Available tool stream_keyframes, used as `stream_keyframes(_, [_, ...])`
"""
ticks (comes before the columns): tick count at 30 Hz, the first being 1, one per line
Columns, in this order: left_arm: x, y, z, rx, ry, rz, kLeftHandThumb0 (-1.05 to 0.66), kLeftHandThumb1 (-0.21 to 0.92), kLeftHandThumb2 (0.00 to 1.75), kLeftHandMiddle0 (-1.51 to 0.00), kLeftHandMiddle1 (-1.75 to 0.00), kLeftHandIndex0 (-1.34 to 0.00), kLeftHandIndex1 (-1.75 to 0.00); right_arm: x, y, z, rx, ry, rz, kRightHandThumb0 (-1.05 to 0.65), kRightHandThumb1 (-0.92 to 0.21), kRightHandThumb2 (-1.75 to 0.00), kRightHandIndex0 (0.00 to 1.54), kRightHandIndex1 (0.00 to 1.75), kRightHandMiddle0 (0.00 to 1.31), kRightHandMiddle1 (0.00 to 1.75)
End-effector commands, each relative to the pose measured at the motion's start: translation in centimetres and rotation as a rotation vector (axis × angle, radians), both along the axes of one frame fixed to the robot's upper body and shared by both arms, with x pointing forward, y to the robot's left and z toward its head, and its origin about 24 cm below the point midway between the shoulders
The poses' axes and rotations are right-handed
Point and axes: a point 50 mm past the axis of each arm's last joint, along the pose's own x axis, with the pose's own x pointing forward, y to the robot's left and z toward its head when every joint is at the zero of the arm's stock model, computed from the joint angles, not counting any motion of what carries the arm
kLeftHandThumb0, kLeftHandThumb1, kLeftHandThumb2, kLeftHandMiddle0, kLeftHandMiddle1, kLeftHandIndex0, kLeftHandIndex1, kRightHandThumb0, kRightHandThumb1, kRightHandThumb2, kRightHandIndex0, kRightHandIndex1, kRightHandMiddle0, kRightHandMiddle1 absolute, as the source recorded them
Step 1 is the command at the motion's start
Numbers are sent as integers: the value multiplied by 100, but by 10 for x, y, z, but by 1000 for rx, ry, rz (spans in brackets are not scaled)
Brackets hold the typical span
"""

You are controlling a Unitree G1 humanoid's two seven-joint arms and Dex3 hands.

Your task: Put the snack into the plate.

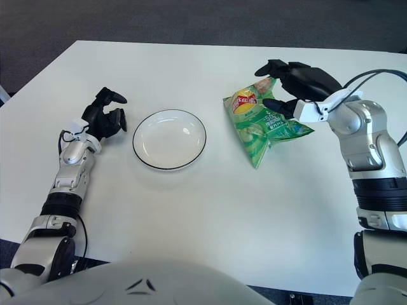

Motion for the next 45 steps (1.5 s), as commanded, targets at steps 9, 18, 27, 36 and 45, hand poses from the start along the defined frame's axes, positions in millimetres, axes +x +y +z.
stream_keyframes(9, [-20,-4,-39,-32,124,18,-37,73,78,-108,-175,-31,-175,6,21,7,-66,-5,54,-98,-92,-95,4,41,0,74])
stream_keyframes(18, [-21,-5,-39,-55,123,8,-37,74,78,-108,-175,-31,-175,6,32,-18,-61,88,131,-101,-92,-96,1,36,0,66])
stream_keyframes(27, [-23,-5,-37,-55,118,10,-37,73,78,-108,-175,-31,-175,7,29,-38,-65,245,150,-105,-92,-99,0,17,0,55])
stream_keyframes(36, [-24,-5,-35,-53,119,14,-37,73,79,-106,-175,-31,-175,-5,29,-54,-44,440,145,-105,-92,-96,0,7,0,48])
stream_keyframes(45, [-25,-5,-33,-49,112,18,-37,77,73,-103,-175,-28,-175,-15,26,-82,-140,621,120,-105,-92,-95,0,0,0,32])
